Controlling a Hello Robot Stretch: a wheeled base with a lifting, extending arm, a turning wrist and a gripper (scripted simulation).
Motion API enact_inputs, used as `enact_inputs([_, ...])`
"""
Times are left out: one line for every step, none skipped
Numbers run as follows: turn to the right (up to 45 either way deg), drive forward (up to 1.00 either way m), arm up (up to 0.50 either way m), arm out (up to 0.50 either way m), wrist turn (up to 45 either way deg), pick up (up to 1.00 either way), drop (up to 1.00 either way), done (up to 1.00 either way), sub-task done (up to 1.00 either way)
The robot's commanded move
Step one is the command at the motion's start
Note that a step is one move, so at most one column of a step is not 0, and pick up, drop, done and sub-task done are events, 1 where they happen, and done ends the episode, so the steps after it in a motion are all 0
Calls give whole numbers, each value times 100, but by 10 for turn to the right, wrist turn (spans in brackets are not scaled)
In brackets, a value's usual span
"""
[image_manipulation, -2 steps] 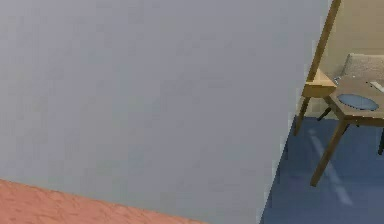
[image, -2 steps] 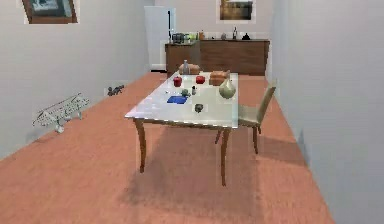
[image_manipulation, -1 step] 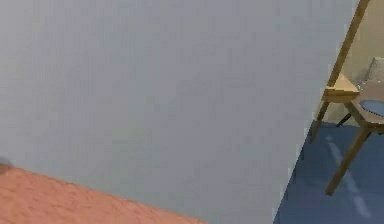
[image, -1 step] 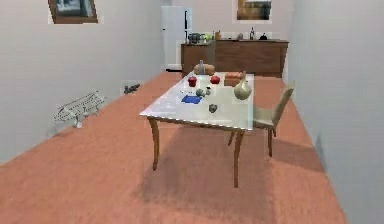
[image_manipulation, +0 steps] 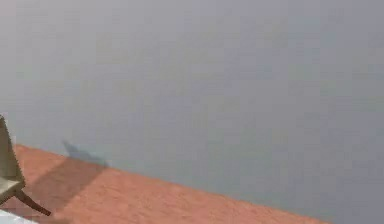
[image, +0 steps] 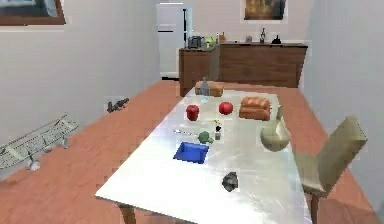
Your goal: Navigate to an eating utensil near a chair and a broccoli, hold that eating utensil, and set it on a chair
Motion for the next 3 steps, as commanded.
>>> enact_inputs([450,0,0,0,0,0,0,0,0])
enact_inputs([450,0,0,0,0,0,0,0,0])
enact_inputs([90,0,0,0,0,0,0,0,0])
